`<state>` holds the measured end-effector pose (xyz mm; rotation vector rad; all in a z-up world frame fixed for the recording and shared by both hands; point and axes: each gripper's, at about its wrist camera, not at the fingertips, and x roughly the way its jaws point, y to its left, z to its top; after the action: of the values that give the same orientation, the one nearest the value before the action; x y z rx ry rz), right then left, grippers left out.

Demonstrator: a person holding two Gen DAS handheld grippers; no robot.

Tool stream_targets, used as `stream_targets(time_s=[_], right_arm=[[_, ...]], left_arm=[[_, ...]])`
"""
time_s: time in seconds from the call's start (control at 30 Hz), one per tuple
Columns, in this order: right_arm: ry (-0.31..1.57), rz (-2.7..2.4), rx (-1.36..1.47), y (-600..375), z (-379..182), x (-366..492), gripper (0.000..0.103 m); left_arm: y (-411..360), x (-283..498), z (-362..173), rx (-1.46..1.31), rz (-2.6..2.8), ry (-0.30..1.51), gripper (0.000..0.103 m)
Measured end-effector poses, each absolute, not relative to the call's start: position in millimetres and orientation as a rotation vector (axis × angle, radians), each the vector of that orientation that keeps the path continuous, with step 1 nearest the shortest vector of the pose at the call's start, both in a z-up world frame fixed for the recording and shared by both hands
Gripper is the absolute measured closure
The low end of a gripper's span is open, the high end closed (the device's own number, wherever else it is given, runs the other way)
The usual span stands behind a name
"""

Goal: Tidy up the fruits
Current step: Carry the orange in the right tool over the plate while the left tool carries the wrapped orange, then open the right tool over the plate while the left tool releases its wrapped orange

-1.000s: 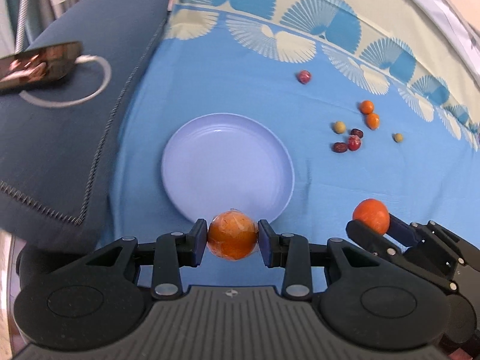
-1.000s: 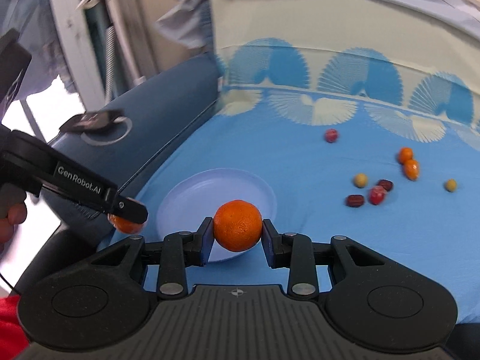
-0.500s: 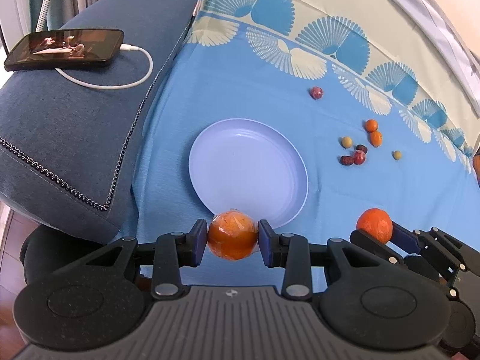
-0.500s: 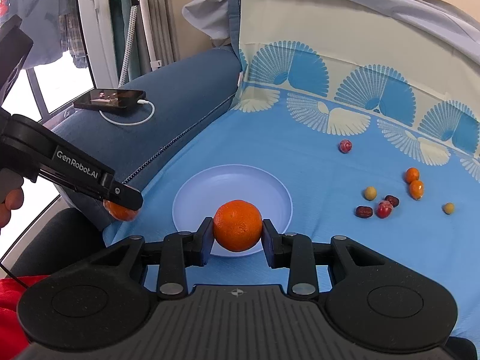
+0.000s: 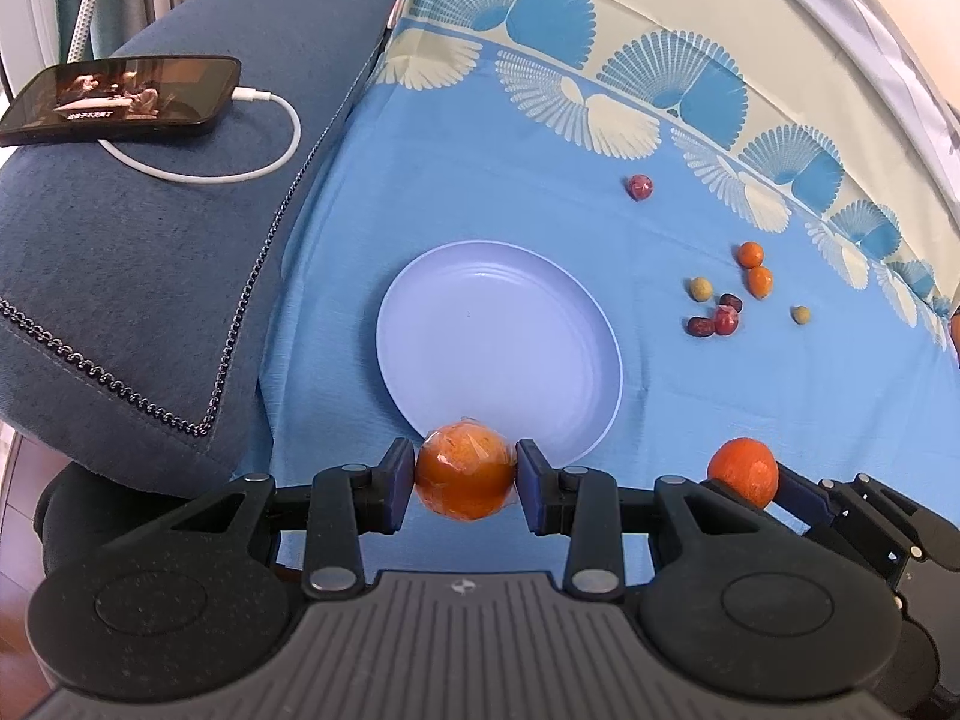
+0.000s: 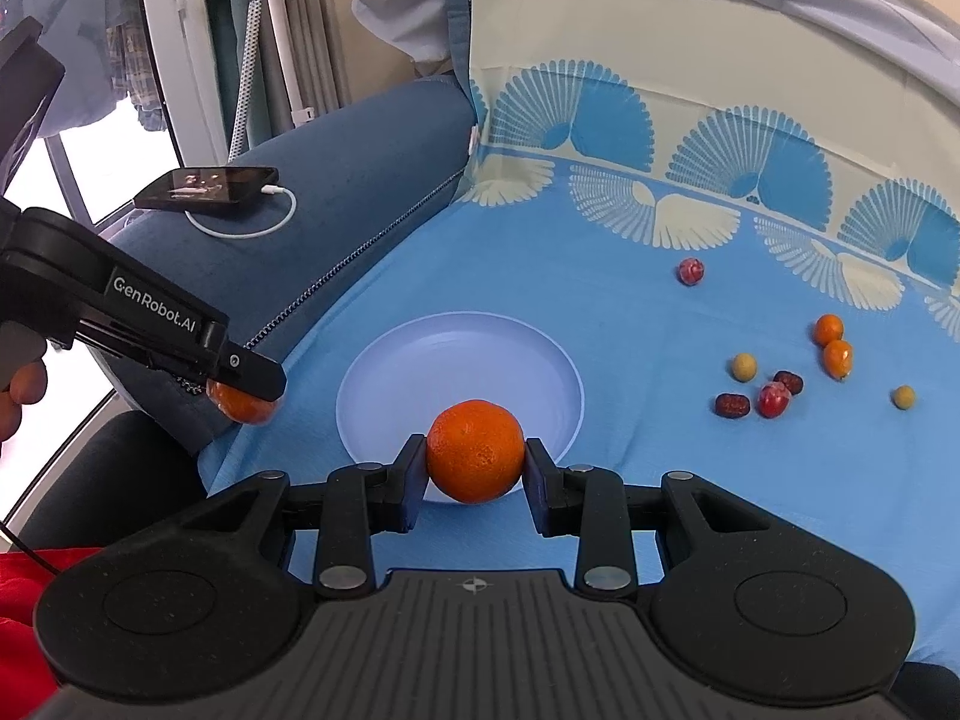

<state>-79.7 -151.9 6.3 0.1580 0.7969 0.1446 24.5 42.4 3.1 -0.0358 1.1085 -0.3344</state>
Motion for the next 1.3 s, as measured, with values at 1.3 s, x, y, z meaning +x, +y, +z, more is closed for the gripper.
stream_targets(time_s=[1.3], right_arm=[[0.956,0.151,0.145,-144.9,-76.3,26.4,0.068]], left_arm=[[-17.1,137.1,-87.6,0.076,-0.321,1.215,0.063]])
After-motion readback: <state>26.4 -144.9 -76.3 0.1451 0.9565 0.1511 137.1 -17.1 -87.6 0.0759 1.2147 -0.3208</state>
